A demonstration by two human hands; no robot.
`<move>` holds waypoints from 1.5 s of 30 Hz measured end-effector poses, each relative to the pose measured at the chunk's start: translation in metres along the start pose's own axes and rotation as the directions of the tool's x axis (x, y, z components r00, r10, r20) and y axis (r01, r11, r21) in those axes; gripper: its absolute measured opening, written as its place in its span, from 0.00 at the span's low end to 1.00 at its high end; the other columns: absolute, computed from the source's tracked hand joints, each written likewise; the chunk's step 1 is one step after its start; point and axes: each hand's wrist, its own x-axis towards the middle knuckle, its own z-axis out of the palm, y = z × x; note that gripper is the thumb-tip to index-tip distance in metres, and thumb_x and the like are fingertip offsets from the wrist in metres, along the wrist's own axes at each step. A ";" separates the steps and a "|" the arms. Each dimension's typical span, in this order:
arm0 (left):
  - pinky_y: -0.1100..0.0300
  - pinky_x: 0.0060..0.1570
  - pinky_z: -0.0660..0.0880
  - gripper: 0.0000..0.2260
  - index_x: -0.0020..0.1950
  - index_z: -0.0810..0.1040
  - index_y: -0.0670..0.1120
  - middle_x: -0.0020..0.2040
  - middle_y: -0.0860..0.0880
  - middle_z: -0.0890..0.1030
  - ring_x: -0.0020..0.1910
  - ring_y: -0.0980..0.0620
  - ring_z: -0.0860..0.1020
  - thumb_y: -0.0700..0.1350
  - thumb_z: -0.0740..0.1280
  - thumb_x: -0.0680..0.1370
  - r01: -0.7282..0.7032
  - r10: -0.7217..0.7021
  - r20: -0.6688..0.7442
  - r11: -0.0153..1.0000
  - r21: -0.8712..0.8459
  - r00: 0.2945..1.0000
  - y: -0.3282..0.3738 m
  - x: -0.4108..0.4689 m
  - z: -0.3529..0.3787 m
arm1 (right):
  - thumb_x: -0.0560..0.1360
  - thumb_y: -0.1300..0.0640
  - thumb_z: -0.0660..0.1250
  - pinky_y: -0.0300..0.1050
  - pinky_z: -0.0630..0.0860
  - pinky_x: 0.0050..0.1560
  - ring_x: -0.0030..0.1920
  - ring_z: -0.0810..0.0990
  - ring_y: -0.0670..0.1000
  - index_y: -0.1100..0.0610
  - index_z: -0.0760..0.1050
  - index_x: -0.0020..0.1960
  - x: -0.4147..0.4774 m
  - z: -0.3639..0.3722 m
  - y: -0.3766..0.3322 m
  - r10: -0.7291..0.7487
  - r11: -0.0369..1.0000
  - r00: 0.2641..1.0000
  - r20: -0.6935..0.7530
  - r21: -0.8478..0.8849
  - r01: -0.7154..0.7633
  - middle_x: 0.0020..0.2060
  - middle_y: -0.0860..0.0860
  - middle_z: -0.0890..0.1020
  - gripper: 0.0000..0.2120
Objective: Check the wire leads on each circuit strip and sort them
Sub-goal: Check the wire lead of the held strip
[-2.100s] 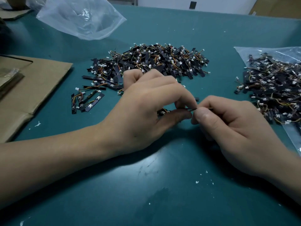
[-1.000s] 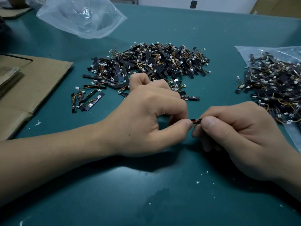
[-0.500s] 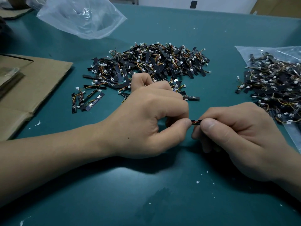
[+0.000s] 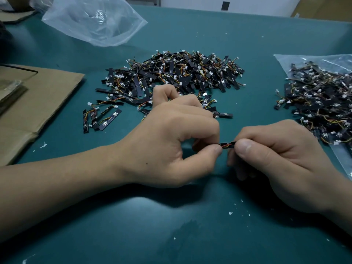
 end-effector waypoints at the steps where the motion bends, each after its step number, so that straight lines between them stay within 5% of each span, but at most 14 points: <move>1: 0.49 0.51 0.58 0.11 0.34 0.73 0.49 0.33 0.56 0.72 0.40 0.52 0.74 0.47 0.65 0.76 -0.002 0.002 0.002 1.000 0.004 1.000 0.000 0.000 0.000 | 0.81 0.52 0.59 0.34 0.70 0.30 0.27 0.77 0.45 0.49 0.78 0.37 0.000 0.000 -0.001 -0.005 1.000 1.000 0.006 -0.009 0.005 0.27 0.44 0.80 0.17; 11: 0.48 0.53 0.59 0.06 0.38 0.74 0.48 0.34 0.54 0.74 0.42 0.52 0.74 0.46 0.62 0.74 0.000 -0.001 0.033 1.000 0.008 0.999 0.001 -0.001 0.001 | 0.80 0.53 0.58 0.37 0.70 0.29 0.26 0.77 0.47 0.52 0.77 0.33 -0.001 -0.001 0.001 0.013 0.999 1.000 -0.011 0.047 -0.012 0.26 0.45 0.79 0.18; 17: 0.49 0.55 0.61 0.07 0.42 0.72 0.51 0.36 0.55 0.74 0.40 0.54 0.72 0.50 0.59 0.79 0.099 -0.098 0.068 0.995 -0.006 0.993 0.000 0.000 0.004 | 0.79 0.51 0.58 0.48 0.71 0.29 0.26 0.77 0.52 0.51 0.74 0.32 -0.002 -0.002 0.005 0.036 0.997 0.998 -0.058 0.071 -0.032 0.25 0.50 0.78 0.18; 36: 0.49 0.55 0.59 0.10 0.39 0.79 0.49 0.34 0.55 0.75 0.41 0.55 0.75 0.48 0.65 0.79 -0.006 0.006 0.040 1.000 0.003 0.999 0.002 0.000 0.000 | 0.79 0.54 0.58 0.35 0.69 0.28 0.25 0.75 0.44 0.53 0.77 0.31 -0.001 -0.003 0.001 -0.049 0.999 0.998 0.026 -0.009 0.049 0.25 0.42 0.76 0.19; 45: 0.49 0.54 0.60 0.08 0.35 0.77 0.47 0.32 0.54 0.73 0.40 0.54 0.74 0.42 0.69 0.75 -0.021 0.022 0.062 1.000 -0.016 0.998 0.001 -0.002 -0.003 | 0.80 0.54 0.59 0.38 0.72 0.28 0.27 0.77 0.45 0.53 0.80 0.37 -0.002 -0.003 0.002 -0.065 0.998 0.995 0.081 0.012 0.065 0.28 0.43 0.80 0.17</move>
